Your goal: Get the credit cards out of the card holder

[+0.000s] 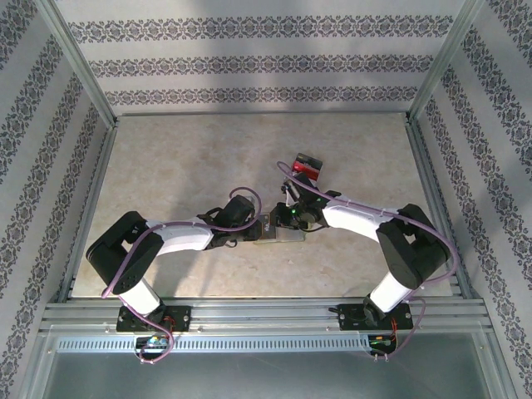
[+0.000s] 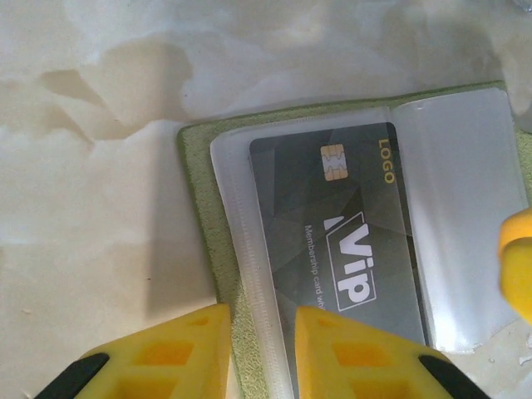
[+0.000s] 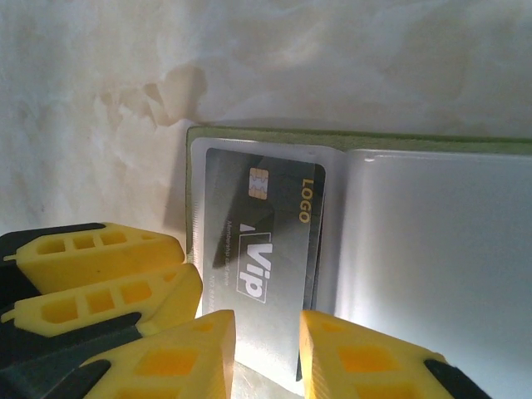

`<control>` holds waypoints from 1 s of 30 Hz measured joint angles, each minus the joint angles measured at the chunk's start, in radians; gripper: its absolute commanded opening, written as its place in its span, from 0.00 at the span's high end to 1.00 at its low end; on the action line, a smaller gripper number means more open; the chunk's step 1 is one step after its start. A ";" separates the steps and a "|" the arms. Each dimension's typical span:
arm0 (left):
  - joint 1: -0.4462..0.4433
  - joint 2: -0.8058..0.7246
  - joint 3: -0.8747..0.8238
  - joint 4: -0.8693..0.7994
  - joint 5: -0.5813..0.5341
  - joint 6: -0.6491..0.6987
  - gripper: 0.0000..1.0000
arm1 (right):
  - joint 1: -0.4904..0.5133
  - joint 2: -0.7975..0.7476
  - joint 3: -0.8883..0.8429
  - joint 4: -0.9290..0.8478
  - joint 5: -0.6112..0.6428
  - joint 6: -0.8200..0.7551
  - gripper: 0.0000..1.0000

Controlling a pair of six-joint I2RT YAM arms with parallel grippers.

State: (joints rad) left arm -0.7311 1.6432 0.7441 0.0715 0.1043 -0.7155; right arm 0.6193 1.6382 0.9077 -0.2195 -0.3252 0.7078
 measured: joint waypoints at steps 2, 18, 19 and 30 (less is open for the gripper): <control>0.000 0.000 -0.005 0.007 0.000 -0.003 0.75 | 0.000 0.011 0.000 0.006 -0.006 0.002 0.72; 0.006 0.015 -0.010 0.030 0.001 -0.030 0.80 | 0.000 0.063 0.000 0.023 -0.009 0.006 0.68; 0.006 0.015 -0.010 0.031 0.001 -0.031 0.80 | 0.000 0.068 0.000 0.028 -0.011 0.006 0.68; 0.007 0.015 -0.012 0.031 0.001 -0.034 0.82 | 0.005 0.086 0.000 0.058 -0.026 0.024 0.69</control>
State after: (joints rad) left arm -0.7242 1.6581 0.7322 0.1028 0.1051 -0.7498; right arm 0.6243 1.7241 0.9077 -0.1619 -0.3511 0.7315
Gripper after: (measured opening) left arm 0.188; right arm 0.315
